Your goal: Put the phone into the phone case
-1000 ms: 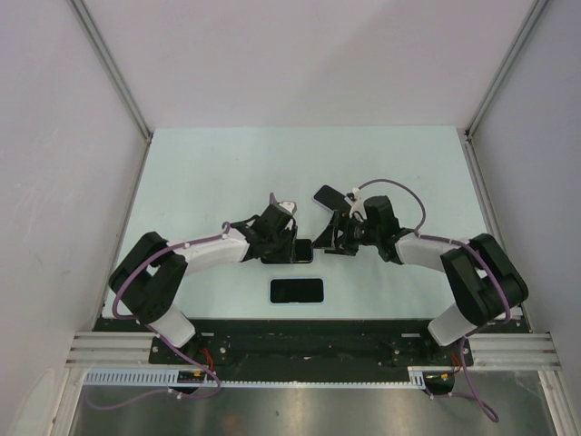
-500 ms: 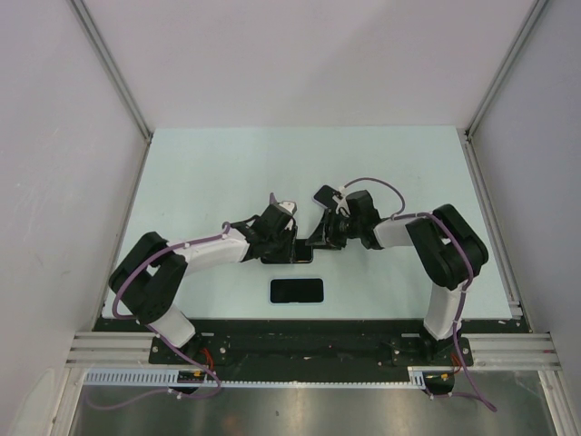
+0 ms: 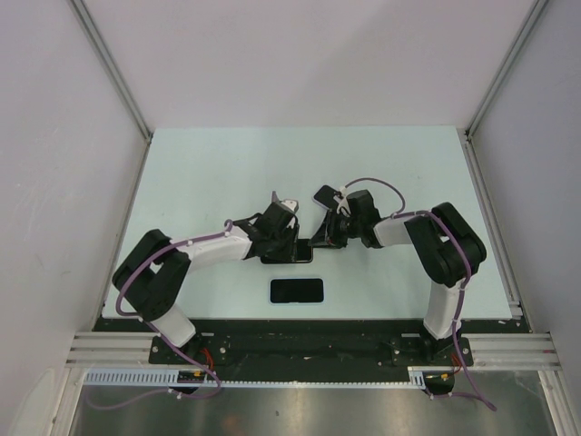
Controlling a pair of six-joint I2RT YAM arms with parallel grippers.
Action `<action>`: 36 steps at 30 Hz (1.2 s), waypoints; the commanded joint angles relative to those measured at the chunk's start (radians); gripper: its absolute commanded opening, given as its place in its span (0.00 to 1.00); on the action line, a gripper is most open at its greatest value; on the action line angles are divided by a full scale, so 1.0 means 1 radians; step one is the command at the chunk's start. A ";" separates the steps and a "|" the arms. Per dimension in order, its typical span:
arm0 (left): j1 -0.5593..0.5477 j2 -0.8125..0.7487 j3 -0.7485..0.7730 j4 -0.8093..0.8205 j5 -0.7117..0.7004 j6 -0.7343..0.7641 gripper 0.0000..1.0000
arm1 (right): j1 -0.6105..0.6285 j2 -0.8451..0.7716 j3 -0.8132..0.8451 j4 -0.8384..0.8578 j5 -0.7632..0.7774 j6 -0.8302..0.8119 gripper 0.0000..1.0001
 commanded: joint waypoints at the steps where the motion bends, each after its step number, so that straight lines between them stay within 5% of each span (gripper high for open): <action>1: -0.005 0.050 -0.008 -0.068 -0.010 0.007 0.44 | 0.023 0.061 0.006 -0.069 0.070 -0.060 0.27; 22: -0.001 0.234 0.048 -0.097 -0.013 -0.013 0.43 | 0.084 0.073 0.064 -0.260 0.221 -0.166 0.21; 36: -0.003 0.248 0.051 -0.111 -0.016 -0.020 0.43 | 0.167 0.041 0.150 -0.454 0.463 -0.252 0.19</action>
